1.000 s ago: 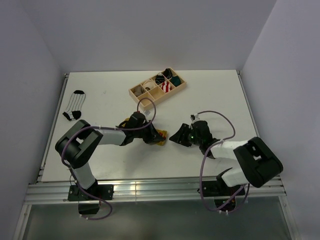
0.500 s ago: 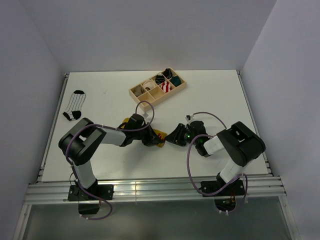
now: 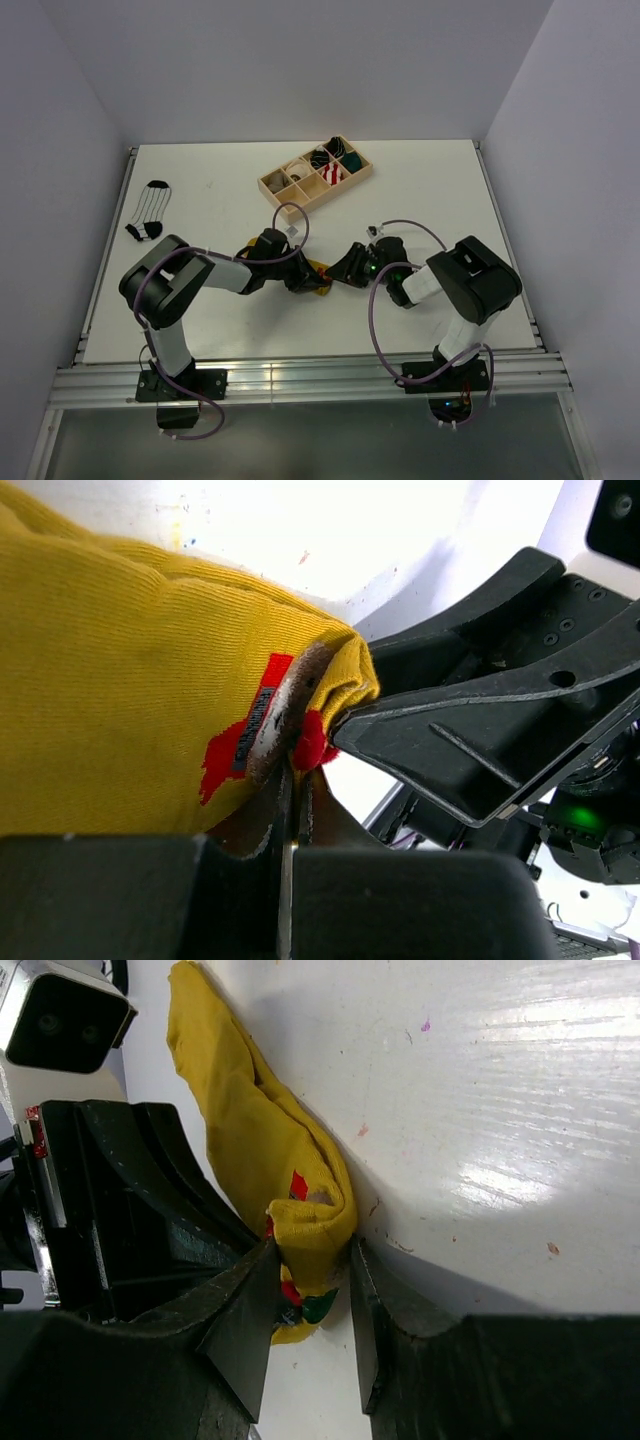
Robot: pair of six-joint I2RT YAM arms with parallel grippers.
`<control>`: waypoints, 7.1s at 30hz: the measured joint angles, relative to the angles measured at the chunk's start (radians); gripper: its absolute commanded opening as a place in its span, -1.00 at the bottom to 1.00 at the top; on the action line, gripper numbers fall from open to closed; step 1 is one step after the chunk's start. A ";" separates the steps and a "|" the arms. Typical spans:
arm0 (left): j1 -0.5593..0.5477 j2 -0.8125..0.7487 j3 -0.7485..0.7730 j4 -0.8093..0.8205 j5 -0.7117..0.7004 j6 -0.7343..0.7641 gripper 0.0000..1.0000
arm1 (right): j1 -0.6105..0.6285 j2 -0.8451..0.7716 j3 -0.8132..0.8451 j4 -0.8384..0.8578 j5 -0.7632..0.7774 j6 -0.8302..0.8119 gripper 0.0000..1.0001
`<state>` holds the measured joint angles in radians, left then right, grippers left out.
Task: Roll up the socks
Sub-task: Roll the sock at the center of the board.
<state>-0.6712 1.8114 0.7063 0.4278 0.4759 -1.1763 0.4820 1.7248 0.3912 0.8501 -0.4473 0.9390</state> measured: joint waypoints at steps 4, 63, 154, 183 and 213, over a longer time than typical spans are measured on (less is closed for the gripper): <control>0.000 0.004 0.000 0.010 0.010 0.000 -0.99 | 0.000 0.019 0.018 0.000 -0.013 0.000 -0.24; -0.570 0.020 0.221 -0.324 -1.184 0.846 -0.21 | 0.049 -0.071 0.236 -0.583 0.101 -0.099 -1.00; 0.068 -0.098 -0.271 0.257 -0.021 -0.035 -0.99 | 0.140 0.037 0.335 -0.550 0.029 -0.174 -1.00; -0.012 -0.388 -0.076 -0.234 -0.392 0.514 0.04 | 0.127 -0.074 0.370 -0.792 0.290 -0.196 -1.00; -0.407 -0.145 0.040 -0.234 -0.859 0.784 -0.99 | 0.127 -0.058 0.380 -0.796 0.239 -0.197 -1.00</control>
<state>-1.0786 1.6661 0.7467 0.1940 -0.3828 -0.3923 0.6090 1.6669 0.7708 0.0544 -0.2085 0.7418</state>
